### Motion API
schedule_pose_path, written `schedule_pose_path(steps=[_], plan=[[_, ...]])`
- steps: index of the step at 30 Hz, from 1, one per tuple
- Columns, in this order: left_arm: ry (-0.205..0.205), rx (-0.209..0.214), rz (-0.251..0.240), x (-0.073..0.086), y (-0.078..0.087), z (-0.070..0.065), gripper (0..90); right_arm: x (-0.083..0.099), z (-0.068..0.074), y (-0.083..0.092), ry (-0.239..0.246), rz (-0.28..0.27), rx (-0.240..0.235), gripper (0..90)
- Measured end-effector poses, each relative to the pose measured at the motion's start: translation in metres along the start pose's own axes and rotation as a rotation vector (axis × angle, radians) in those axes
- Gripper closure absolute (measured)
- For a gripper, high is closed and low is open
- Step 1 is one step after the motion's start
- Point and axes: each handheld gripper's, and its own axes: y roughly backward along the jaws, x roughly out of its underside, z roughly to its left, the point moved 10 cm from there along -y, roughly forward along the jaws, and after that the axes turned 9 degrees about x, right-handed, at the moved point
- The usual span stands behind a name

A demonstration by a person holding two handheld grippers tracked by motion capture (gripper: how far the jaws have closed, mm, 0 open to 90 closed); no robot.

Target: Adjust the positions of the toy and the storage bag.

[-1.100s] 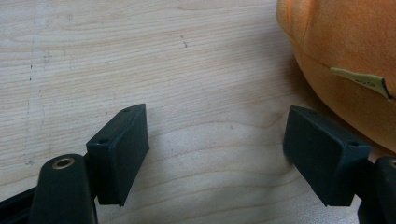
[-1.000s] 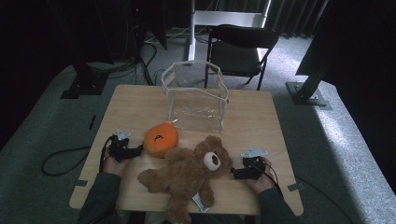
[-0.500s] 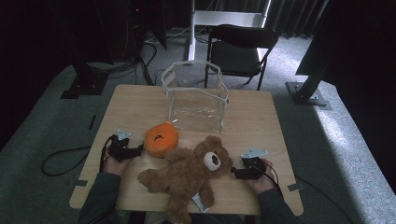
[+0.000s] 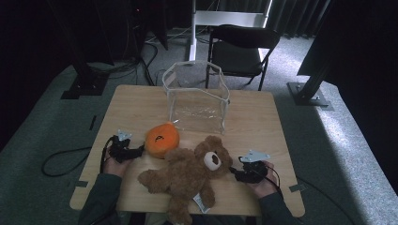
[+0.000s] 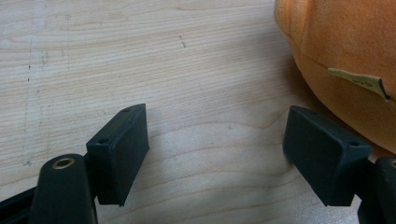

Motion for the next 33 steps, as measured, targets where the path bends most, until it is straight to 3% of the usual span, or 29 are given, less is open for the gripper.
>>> schedule_pose_path(steps=[6,13,18,22,24,29,33], plan=[[0.000,0.000,0.000,0.000,0.000,0.000,22.9,-0.017,0.012,0.015,-0.005,-0.063,-0.035,35.4],[0.000,0.000,0.000,0.000,0.000,0.000,23.0,-0.046,0.048,0.021,0.043,-0.141,-0.095,28.7],[0.001,-0.001,-0.001,0.000,0.000,0.000,23.0,-0.056,0.060,0.012,0.083,-0.144,-0.062,24.0],[0.006,-0.003,0.021,0.002,0.005,-0.003,28.3,-0.056,0.059,0.009,0.122,-0.134,-0.010,31.7],[0.016,0.040,0.016,0.000,0.011,-0.009,38.6,-0.056,0.058,0.009,0.123,-0.141,-0.013,34.4],[0.011,0.116,-0.045,-0.013,0.029,-0.026,39.9,-0.056,0.055,0.007,0.116,-0.140,-0.005,36.6],[-0.033,0.158,-0.088,-0.023,0.046,-0.044,39.7,-0.057,0.049,0.004,0.110,-0.137,0.013,37.0]])
